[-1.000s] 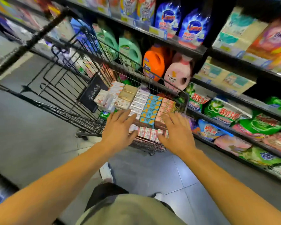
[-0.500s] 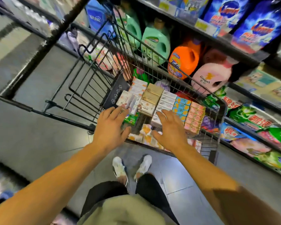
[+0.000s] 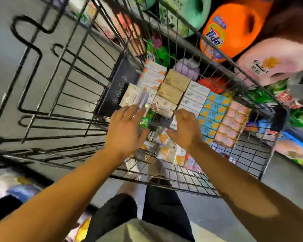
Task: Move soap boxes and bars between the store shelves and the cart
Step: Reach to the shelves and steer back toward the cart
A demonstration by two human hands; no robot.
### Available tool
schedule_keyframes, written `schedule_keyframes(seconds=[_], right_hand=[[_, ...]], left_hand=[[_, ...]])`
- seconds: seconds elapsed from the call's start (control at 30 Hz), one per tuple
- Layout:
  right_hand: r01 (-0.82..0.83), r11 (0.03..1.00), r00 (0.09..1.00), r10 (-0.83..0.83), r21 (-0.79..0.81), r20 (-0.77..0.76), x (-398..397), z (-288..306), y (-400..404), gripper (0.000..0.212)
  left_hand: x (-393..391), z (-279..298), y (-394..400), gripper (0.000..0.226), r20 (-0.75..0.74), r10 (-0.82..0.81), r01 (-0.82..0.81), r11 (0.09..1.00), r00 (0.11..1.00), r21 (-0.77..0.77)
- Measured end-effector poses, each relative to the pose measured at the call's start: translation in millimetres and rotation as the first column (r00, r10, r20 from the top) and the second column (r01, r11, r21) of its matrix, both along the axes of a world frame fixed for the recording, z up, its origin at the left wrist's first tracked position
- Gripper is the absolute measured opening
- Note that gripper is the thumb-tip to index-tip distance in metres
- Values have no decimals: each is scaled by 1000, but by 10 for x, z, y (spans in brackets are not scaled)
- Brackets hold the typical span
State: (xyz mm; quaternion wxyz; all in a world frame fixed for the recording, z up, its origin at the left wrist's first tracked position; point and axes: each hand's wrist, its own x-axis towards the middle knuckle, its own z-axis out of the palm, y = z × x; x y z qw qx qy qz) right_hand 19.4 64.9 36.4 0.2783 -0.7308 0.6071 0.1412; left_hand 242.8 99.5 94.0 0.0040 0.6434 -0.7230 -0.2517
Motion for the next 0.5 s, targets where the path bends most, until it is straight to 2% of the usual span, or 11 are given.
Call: schedule_keyframes(seconds=[0.2,0.33,0.5], right_hand=[[38,999,999,-38,5,-32,102,-662,-279,80],[37,986,997,-47,-165,-58,195,-982,-303,83],[67,965,993,-90,-252,-79,293,-1180,-301,82]], left_hand=[[-11,-499,-305,65,-13,34,-33,997,999,70],[13,-757,-408,64,-32,45,-42,995,998,88],[51,-944,-415,62,-64,58,-50,993,996,110]])
